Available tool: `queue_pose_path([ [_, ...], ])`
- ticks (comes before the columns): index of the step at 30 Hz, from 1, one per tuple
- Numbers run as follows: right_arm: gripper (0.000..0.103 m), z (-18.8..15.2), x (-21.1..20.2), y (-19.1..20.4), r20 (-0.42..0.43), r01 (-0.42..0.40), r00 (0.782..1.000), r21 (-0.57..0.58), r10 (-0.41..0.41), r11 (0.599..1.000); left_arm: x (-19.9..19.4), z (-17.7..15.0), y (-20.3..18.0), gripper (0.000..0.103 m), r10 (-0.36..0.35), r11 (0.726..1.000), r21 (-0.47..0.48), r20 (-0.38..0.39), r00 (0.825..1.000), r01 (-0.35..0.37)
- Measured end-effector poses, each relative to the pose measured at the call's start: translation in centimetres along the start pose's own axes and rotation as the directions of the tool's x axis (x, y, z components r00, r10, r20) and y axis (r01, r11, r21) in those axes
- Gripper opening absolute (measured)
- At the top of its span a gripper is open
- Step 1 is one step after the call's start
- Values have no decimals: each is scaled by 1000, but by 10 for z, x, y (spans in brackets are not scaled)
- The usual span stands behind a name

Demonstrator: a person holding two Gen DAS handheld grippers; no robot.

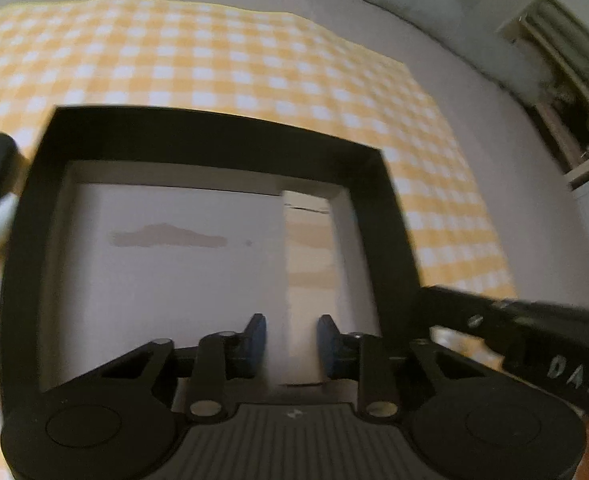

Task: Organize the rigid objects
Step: 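Lower the wooden block into the box and open the left gripper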

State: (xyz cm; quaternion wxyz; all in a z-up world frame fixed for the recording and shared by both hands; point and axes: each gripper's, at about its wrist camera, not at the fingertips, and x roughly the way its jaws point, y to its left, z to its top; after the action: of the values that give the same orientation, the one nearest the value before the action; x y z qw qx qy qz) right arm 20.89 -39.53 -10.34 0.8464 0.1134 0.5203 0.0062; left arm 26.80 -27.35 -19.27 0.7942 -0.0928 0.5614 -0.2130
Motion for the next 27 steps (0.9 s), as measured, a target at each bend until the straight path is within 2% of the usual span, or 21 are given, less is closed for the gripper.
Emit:
queue_pose_path([
  [1,2,0,0,0,-1,-2,1000,3,2,1000,1,0,0,29,-24,1000,-14,3,1000,24],
  [4,2,0,0,0,-2,-5,1000,6,5,1000,5,0,-4,29,-27,1000,8,48,998,27],
  [10,2,0,0,-1,-4,-15,1000,15,15,1000,11,1,-7,27,-84,996,16,109,991,82],
  [17,2,0,0,-2,-5,-16,1000,20,16,1000,9,4,-12,30,-102,993,72,121,987,93],
  [23,2,1,1,-3,-6,-18,1000,34,18,999,-16,2,-11,51,-65,986,161,151,986,41],
  [25,2,1,1,-3,-6,-17,1000,34,17,999,-27,0,-10,69,-44,983,185,165,985,12],
  [27,2,2,2,-3,-5,-11,1000,34,11,999,-39,-3,-9,82,-23,980,201,190,982,-16],
])
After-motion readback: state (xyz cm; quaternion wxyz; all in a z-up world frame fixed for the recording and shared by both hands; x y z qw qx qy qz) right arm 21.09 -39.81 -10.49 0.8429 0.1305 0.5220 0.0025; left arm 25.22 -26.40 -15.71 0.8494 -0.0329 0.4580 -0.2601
